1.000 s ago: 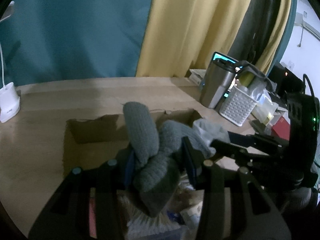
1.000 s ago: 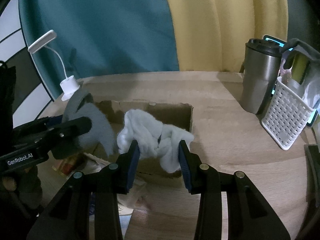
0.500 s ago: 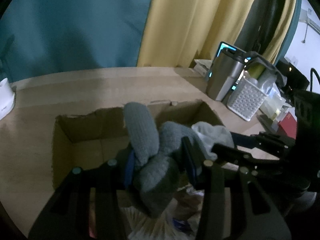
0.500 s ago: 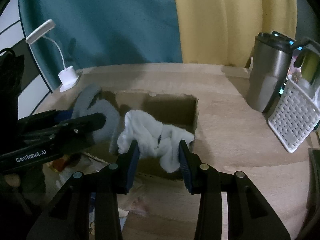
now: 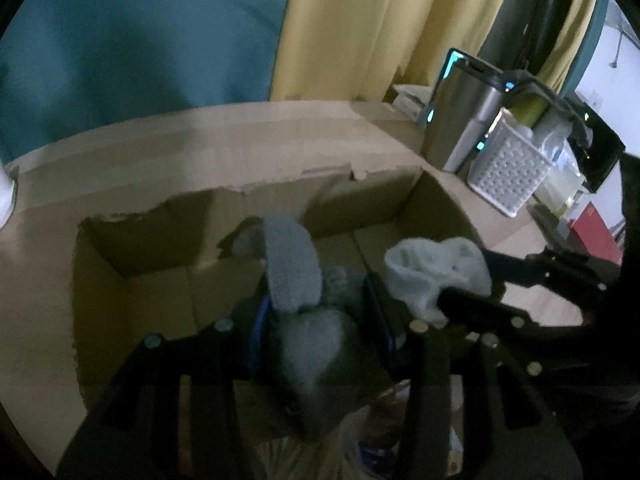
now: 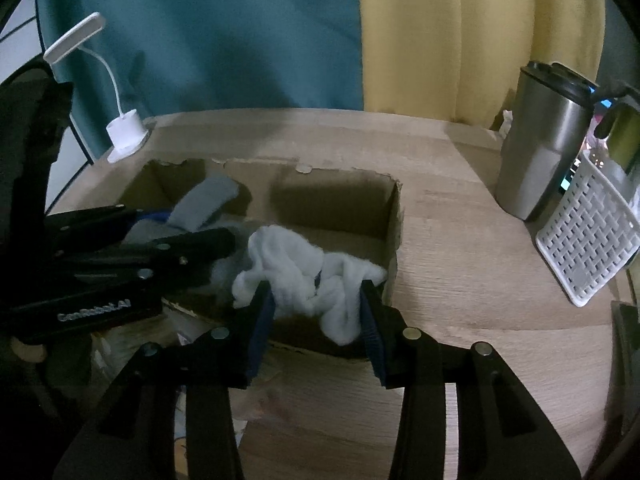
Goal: Organize objects
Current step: 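Carry the grey socks with the left tool while the right tool carries white socks toward the box, then lower both sock bundles into the box and open both tools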
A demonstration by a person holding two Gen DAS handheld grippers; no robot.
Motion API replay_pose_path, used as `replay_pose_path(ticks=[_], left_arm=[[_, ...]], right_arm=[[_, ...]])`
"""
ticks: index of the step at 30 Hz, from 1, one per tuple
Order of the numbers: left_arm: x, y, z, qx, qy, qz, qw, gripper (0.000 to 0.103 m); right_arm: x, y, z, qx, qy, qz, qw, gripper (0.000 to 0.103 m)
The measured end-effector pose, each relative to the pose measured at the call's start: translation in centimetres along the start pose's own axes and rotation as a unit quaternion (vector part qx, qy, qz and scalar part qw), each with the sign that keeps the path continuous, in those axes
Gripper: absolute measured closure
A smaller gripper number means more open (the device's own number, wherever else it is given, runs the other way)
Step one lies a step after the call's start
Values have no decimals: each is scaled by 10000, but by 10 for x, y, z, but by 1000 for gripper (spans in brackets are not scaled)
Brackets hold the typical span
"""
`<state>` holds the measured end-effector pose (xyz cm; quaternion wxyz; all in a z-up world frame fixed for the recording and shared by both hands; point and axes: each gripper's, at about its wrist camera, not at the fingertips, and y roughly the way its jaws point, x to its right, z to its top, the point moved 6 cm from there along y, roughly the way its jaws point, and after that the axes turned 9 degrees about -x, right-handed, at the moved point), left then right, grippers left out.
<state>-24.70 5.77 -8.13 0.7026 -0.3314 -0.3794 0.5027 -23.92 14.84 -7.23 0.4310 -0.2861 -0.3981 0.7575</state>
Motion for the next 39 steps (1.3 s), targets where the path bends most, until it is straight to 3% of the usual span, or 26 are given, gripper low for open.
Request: replay_pose_path(ticks=[5,13,34,39], left_arm=[[-3,11,-4,-217,-42,50,9997,56],[-3,11,-5,-213,-38,2,9998,48],[-5,-21,-8,94,-45,-120,9999,44],[-6,-31,-11,213,-77,-206,9995,36]], right_arm=[[-1,2,1,-80,-19,13,10000,52],[-2,1,-1,-89,-26,42,9999,43],[0,-5,-7,-57,118,-63,9999,41],[2,-11,-10,9,183,-59,9998,40]])
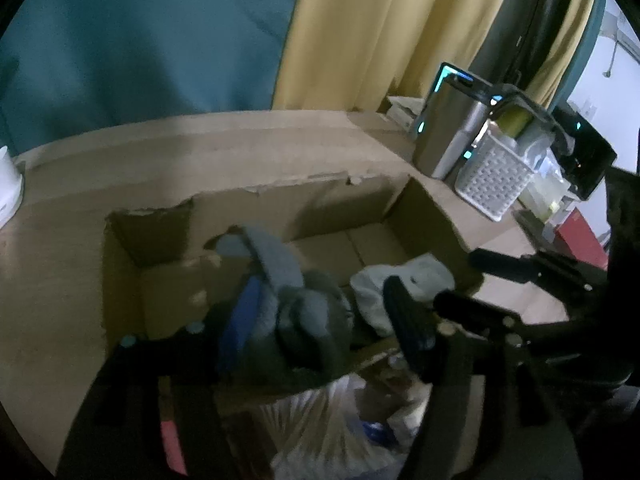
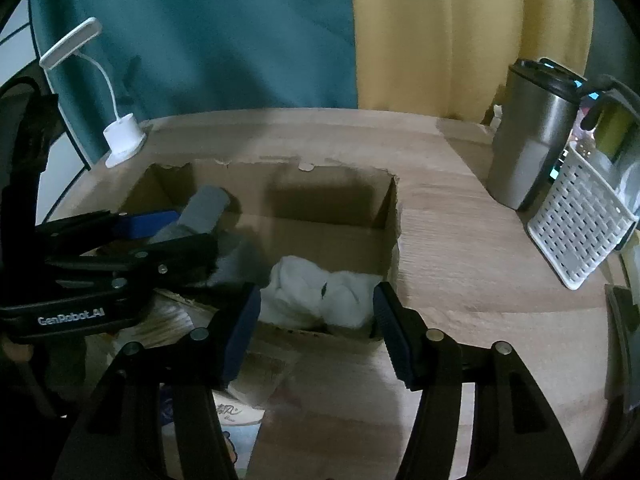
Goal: Organize objects
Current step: 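Lower both sock bundles into the box and open both tools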
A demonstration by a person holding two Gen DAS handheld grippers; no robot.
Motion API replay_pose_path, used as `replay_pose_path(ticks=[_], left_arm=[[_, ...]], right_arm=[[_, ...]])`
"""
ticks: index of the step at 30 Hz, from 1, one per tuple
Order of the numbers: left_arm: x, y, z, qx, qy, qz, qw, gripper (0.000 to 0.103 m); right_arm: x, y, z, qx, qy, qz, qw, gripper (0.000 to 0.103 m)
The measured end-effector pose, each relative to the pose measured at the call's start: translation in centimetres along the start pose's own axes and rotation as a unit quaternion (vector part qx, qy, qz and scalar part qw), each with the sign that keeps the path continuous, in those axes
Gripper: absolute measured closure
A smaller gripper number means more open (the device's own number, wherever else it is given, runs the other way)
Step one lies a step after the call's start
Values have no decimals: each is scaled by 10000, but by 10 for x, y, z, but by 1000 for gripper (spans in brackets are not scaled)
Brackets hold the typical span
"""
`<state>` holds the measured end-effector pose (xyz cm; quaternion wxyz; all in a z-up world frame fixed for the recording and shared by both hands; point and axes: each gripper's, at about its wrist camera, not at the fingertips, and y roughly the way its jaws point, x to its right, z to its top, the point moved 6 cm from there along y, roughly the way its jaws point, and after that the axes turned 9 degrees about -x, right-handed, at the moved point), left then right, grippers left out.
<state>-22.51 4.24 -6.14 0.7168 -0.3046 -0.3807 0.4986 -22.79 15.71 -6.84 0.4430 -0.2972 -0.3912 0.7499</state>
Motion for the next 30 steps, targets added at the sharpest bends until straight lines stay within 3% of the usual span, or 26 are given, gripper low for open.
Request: replay_pose_path(ticks=[2,5,14,30], left_arm=[[0,-4,-1,42,-4,-18,10000,36],[0,-8,-2,79,3,-5,10000,36],[-7,-19,-9,135,-17,176,9998,36],[-27,27,-13,-448,-142,563,9973,35]], right_arm=[[-2,-2,0,32,4,66,10000,30],[-3,-6,-1,81,-28,39,10000,27],[-1,-15,-6,168,72,5,9998,27],[9,-14,-12,139,247,-2,9996,27]])
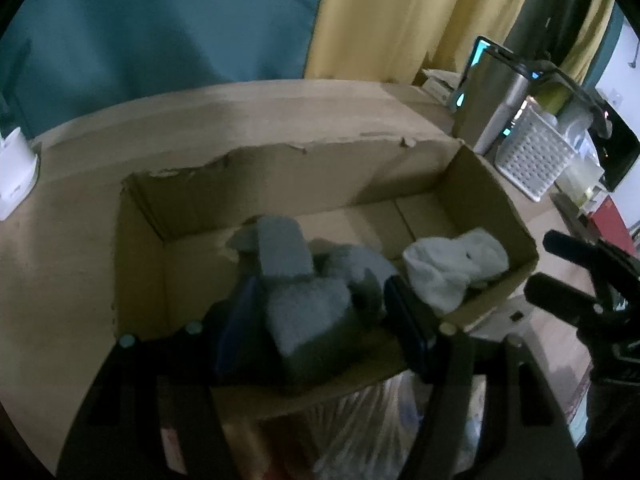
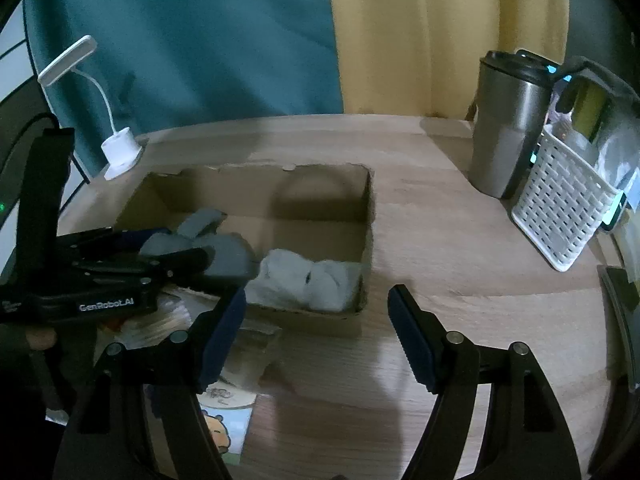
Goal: Organize objects
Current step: 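Lower both sock bundles into the box and open both tools, then move the left tool to the red can beside the box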
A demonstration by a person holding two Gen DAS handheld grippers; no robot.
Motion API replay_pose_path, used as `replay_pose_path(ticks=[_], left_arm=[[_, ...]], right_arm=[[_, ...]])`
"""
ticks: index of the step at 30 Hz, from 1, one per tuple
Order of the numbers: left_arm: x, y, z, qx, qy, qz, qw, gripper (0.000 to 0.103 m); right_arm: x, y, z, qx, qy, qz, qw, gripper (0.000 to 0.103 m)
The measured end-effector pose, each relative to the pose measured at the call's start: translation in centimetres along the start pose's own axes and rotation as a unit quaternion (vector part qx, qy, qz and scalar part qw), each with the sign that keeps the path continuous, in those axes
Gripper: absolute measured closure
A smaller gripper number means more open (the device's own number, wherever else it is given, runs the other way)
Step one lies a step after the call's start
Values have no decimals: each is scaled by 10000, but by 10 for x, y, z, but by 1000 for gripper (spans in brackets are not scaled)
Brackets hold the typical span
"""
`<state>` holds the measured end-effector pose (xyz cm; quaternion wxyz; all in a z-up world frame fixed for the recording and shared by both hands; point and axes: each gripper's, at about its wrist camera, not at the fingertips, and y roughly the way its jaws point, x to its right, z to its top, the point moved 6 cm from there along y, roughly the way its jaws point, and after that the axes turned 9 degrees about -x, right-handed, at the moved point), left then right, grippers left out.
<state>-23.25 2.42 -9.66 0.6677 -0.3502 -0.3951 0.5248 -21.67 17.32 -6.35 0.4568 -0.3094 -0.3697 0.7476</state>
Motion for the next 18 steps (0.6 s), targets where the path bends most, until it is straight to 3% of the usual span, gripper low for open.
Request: replay_pose_path(ticks=[18], left_arm=[[-6,-54,-9,636,-93,-55,9979,35]], right_arm=[[-6,-7,-6,86,-56,45,9999,26]])
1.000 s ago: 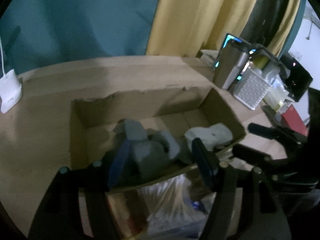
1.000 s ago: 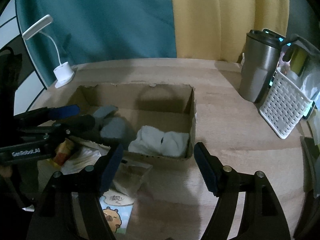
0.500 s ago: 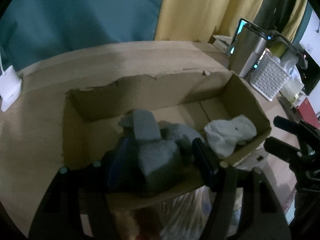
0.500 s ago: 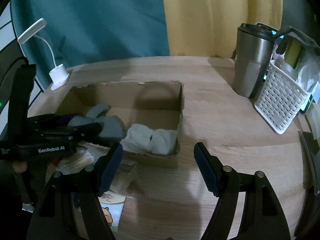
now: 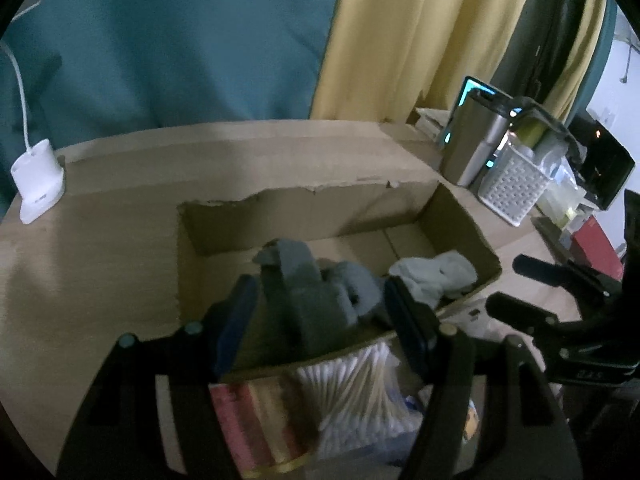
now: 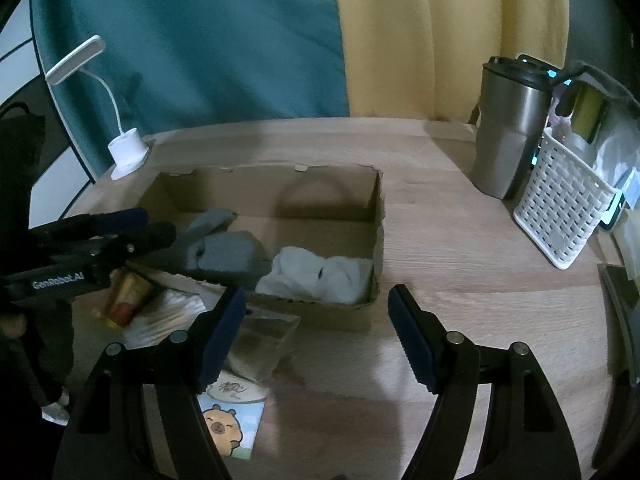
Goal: Organize objects
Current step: 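Move the left tool to the red can beside the box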
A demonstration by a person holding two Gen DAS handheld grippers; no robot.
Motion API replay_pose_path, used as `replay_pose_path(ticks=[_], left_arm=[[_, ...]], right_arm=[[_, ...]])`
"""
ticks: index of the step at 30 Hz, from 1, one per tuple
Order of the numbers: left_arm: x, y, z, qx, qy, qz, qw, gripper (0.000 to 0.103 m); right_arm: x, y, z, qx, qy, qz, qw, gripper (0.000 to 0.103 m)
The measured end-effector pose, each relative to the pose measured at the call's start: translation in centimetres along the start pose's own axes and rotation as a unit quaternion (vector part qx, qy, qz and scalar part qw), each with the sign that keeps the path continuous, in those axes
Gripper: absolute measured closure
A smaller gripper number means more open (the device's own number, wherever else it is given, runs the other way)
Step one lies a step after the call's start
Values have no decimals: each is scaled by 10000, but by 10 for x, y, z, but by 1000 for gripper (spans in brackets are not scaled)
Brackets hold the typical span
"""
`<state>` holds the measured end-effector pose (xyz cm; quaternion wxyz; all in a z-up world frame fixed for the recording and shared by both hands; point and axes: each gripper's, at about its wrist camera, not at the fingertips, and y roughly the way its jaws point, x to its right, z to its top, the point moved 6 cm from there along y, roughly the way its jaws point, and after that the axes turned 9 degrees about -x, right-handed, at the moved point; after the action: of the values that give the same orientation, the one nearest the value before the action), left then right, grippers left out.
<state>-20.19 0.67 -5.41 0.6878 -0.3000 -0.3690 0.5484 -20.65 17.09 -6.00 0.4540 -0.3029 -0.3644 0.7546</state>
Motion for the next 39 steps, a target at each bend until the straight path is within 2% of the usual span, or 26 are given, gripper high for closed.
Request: replay_pose_path(ticks=[4,20,39], left_arm=[[-4,-8,-3,65,-38,3,10000,35],[-20,-27,-26,162,-220,92,9996,35],[-39,-28,-49,38,-522,165,9985,35]], right_arm=[[-4,-3,-2,25,-40,12,10000,20],[-22,-2,-11,-24,-186,46,9998,20],[-33,6,-22,-157,-241,97,9995,20]])
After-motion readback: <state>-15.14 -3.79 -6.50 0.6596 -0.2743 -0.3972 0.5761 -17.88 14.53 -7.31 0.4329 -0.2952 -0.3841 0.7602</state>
